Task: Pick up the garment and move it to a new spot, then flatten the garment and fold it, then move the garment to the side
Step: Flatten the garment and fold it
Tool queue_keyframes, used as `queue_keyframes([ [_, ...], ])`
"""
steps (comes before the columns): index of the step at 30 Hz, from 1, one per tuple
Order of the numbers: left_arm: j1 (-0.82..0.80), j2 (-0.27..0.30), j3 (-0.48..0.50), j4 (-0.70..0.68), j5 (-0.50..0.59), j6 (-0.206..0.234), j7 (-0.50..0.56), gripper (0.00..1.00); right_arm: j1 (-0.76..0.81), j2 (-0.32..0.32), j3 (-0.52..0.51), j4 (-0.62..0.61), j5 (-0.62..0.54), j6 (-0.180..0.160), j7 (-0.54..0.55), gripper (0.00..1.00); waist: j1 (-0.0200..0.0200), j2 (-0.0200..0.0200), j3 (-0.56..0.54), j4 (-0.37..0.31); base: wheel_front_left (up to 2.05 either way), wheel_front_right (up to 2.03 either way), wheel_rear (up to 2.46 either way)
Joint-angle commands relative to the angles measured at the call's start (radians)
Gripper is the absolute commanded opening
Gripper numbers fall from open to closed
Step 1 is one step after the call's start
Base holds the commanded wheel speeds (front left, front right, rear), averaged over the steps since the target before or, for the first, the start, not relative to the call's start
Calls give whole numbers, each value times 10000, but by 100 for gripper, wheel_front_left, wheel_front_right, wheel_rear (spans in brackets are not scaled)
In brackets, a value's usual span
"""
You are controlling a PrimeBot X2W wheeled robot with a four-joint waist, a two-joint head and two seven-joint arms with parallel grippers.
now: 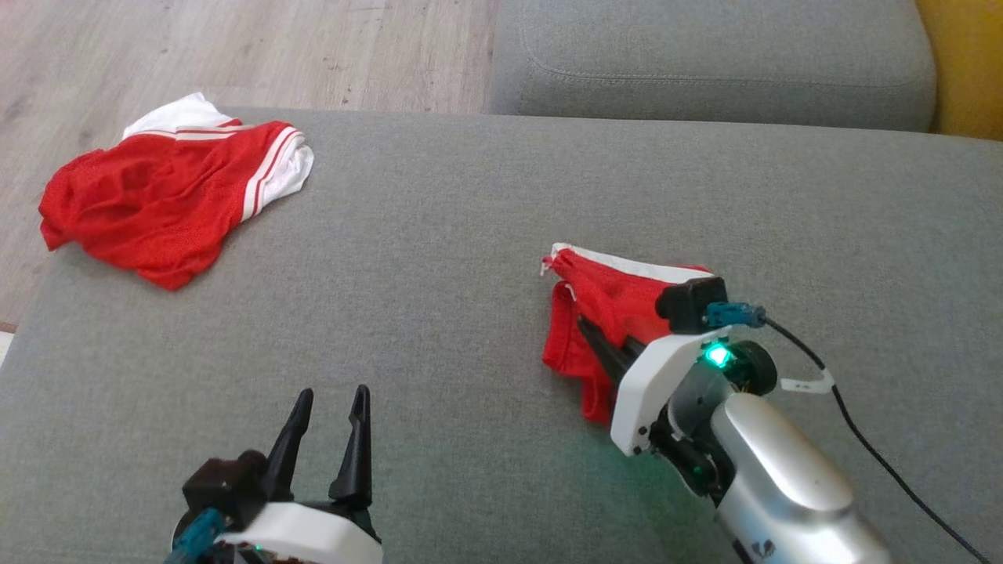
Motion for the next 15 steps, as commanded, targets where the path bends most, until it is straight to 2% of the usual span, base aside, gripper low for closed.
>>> queue_keyframes([
  [1,-304,123,413,-223,-42,31,-105,100,-73,115,240,-298,-41,75,4,0,0,0,1,-30,0,0,0],
  [7,-289,85,352,-202,-31,16,-108,100,165,115,777,-453,-17,75,128,0,0,0,-51,-195,0,0,0],
  [8,-286,78,340,-194,-30,15,-108,100,230,115,873,-515,24,75,153,3,0,0,-64,-226,0,0,0],
  [10,-283,65,306,-184,-24,14,-99,100,349,115,1011,-622,76,75,151,38,0,0,-85,-284,0,0,0],
  [11,-282,58,287,-187,-20,16,-90,100,402,115,1062,-664,101,75,131,66,0,0,-95,-307,0,0,0],
  [12,-277,55,273,-187,-18,20,-84,100,448,115,1095,-707,138,75,99,100,0,0,-106,-327,0,0,0],
  [15,-264,57,233,-176,-13,20,-69,100,528,115,1259,-840,289,75,-72,100,0,0,-136,-367,0,0,0],
])
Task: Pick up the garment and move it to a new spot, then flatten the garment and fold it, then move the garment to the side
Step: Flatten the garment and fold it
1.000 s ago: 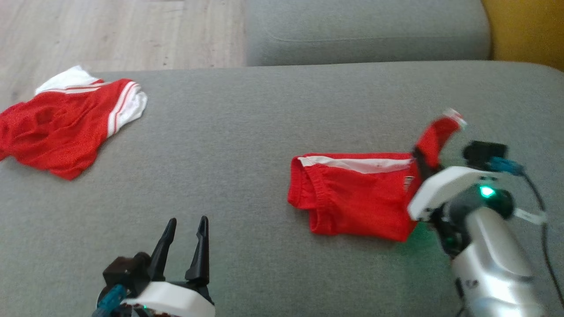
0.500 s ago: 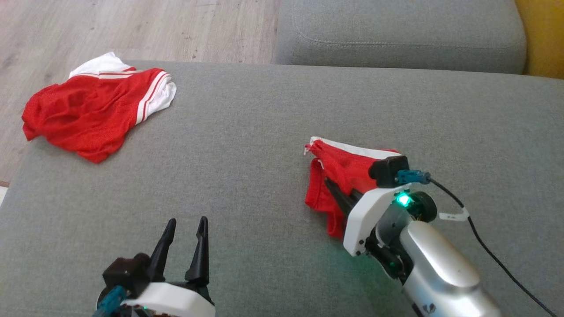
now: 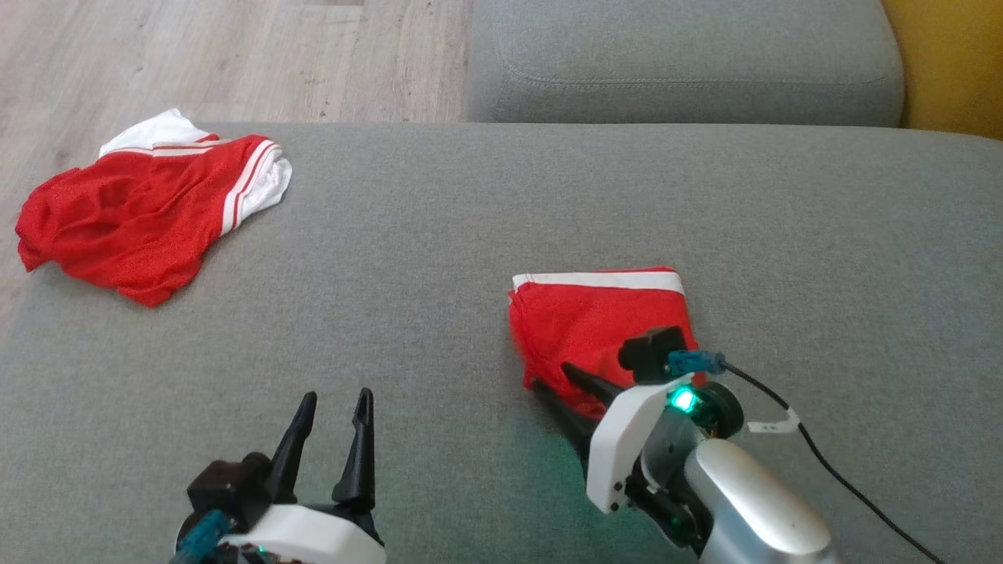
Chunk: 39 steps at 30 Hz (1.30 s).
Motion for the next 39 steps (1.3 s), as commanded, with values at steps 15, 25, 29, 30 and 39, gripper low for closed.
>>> queue_keyframes([
  [15,-176,-66,87,-155,37,-15,-89,100,-8,67,-1293,-736,-966,75,-1774,100,0,-1,-127,-85,0,0,0],
  [25,-147,-168,152,-104,137,-1,-174,100,749,-100,-3837,-1467,-2740,75,-2587,100,0,-1,-229,-197,0,0,0],
  [29,-53,-204,307,-46,194,34,-226,100,1408,-37,-4656,-2128,-3382,75,-2705,100,0,-1,-360,-311,0,0,0],
  [30,-21,-214,355,-19,215,42,-239,100,1595,-12,-4821,-2310,-3502,75,-2716,100,0,-1,-394,-339,0,0,0],
  [39,601,-411,1115,265,547,-19,-311,100,3435,125,-5587,-3827,-3641,75,-2630,100,0,-1,-664,-564,0,0,0],
])
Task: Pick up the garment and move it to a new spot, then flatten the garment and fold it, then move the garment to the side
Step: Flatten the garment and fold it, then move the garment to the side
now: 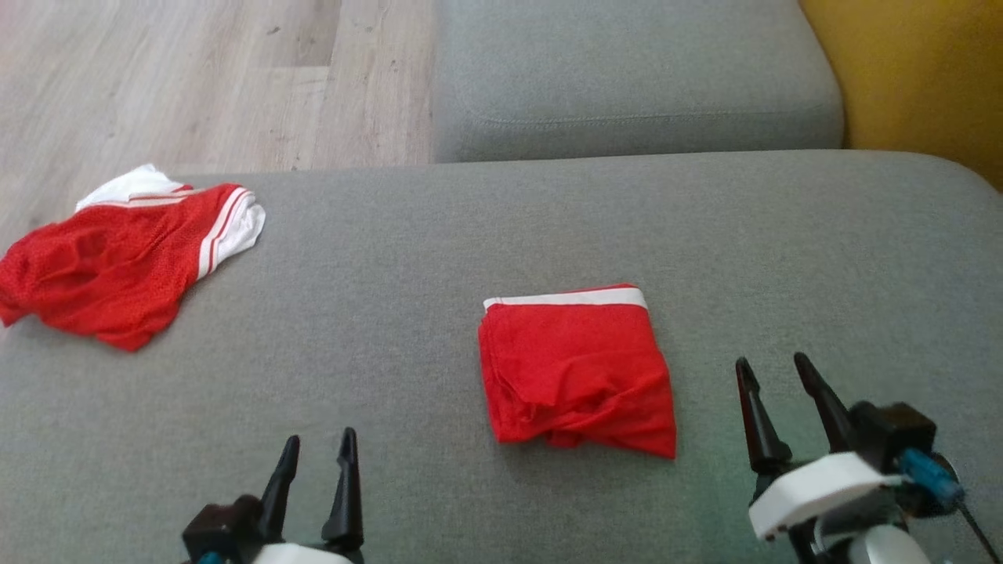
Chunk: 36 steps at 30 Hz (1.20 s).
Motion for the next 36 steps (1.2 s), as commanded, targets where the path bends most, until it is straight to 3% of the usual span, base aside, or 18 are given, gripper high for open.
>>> queue_keyframes([
  [1,-248,30,605,-220,184,-36,-130,100,-163,-32,173,-531,139,75,-36,100,1,-1,-26,-25,0,0,0],
  [26,172,-470,1431,427,1018,-591,-135,100,309,-28,172,-707,33,75,244,100,1,-1,53,65,0,0,0],
  [31,63,-462,1370,445,1132,-632,-128,100,-557,-28,89,-545,-386,75,645,100,1,-1,221,197,0,0,0],
  [36,-171,-495,1221,428,1223,-687,-52,100,-2169,-28,-49,83,-693,75,1879,100,1,-1,522,654,0,0,0],
])
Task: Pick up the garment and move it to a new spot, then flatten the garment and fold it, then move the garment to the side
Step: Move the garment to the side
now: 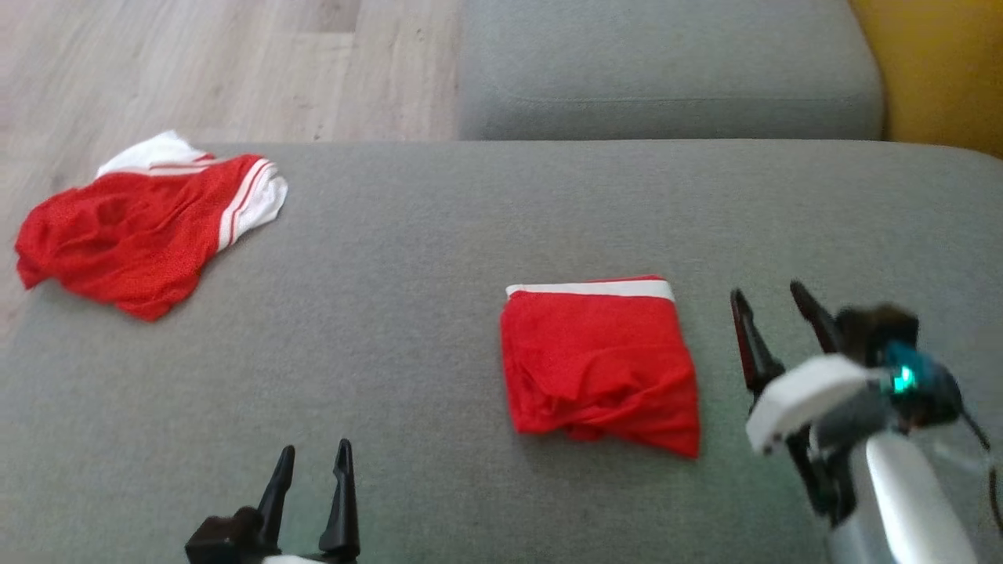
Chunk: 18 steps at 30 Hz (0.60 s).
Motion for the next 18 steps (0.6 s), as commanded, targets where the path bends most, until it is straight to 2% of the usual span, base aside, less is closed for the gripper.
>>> queue_keyframes([
  [1,-659,42,247,-236,111,-62,-52,100,-863,-51,124,-3,-138,75,489,100,-1,0,192,299,0,0,0],
  [9,-905,-109,158,-220,161,-140,-58,100,-2075,-370,-335,1402,126,75,2658,100,-1,0,870,1115,0,0,0],
  [18,-1246,-368,102,1,244,-337,-92,100,-2465,-643,-236,2492,1083,75,3947,100,-1,0,1501,1730,0,0,0],
])
